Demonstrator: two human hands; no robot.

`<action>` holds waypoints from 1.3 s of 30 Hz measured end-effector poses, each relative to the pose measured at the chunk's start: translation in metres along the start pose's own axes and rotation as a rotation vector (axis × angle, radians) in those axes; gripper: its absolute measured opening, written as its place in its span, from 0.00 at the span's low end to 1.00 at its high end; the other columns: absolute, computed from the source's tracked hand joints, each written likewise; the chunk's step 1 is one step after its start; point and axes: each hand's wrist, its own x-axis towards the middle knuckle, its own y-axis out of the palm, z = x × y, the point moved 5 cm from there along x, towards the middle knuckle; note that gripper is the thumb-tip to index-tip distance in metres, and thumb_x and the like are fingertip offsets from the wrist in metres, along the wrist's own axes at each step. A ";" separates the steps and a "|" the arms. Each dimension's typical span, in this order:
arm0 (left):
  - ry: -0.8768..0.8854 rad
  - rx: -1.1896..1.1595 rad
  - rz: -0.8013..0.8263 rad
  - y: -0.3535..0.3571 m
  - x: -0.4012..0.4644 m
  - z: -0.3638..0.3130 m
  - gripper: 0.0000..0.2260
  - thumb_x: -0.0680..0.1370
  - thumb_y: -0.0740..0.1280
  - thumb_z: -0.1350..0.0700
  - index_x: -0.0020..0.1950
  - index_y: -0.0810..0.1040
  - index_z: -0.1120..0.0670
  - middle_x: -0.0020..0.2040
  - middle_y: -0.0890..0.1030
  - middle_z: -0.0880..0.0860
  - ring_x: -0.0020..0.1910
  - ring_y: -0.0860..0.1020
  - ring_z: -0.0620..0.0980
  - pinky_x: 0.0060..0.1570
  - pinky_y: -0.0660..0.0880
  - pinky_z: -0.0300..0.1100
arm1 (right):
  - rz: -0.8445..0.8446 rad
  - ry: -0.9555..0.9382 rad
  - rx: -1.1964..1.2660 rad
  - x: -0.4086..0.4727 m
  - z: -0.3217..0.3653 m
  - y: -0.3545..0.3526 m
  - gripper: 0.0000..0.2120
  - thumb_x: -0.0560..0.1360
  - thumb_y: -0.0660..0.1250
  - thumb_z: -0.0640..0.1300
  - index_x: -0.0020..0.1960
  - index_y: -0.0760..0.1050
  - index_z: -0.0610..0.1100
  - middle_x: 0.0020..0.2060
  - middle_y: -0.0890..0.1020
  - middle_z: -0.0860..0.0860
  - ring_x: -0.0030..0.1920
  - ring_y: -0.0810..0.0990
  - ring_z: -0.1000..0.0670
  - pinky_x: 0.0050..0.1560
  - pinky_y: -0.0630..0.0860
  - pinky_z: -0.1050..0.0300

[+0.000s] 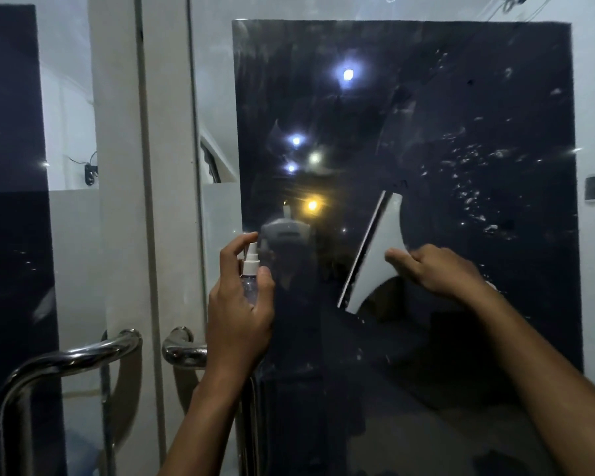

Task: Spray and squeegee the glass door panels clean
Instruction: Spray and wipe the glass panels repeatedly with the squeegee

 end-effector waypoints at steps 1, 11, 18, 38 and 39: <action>-0.002 -0.003 0.003 0.002 0.000 0.000 0.17 0.83 0.60 0.53 0.68 0.65 0.37 0.36 0.75 0.47 0.31 0.76 0.46 0.30 0.72 0.36 | -0.013 -0.026 0.012 0.003 0.011 0.000 0.30 0.72 0.47 0.78 0.42 0.74 0.55 0.50 0.83 0.48 0.47 0.78 0.45 0.52 0.76 0.47; -0.060 -0.025 0.024 0.057 -0.024 -0.005 0.16 0.83 0.61 0.53 0.69 0.66 0.38 0.44 0.79 0.43 0.40 0.79 0.45 0.36 0.74 0.35 | 0.079 0.115 0.463 -0.035 -0.011 0.088 0.30 0.80 0.51 0.66 0.36 0.76 0.44 0.46 0.83 0.38 0.52 0.82 0.39 0.52 0.74 0.50; -0.135 0.018 0.035 0.060 -0.052 0.002 0.19 0.82 0.63 0.59 0.67 0.66 0.38 0.41 0.78 0.43 0.33 0.76 0.43 0.32 0.71 0.32 | 0.001 0.356 0.885 -0.114 0.005 0.172 0.32 0.81 0.50 0.62 0.28 0.73 0.44 0.26 0.77 0.50 0.29 0.76 0.52 0.34 0.71 0.58; -0.305 0.165 -0.033 0.041 -0.169 0.018 0.19 0.79 0.61 0.50 0.68 0.66 0.34 0.50 0.80 0.49 0.43 0.80 0.46 0.42 0.75 0.42 | 0.090 0.039 1.011 -0.102 0.096 0.198 0.30 0.83 0.54 0.58 0.31 0.75 0.41 0.24 0.76 0.53 0.25 0.75 0.64 0.30 0.66 0.75; -0.298 0.165 -0.031 0.039 -0.167 0.019 0.19 0.79 0.61 0.50 0.68 0.66 0.34 0.51 0.79 0.50 0.44 0.80 0.48 0.42 0.75 0.43 | 0.103 0.007 1.004 -0.099 0.105 0.197 0.29 0.83 0.54 0.59 0.31 0.74 0.42 0.25 0.76 0.53 0.25 0.75 0.64 0.30 0.66 0.75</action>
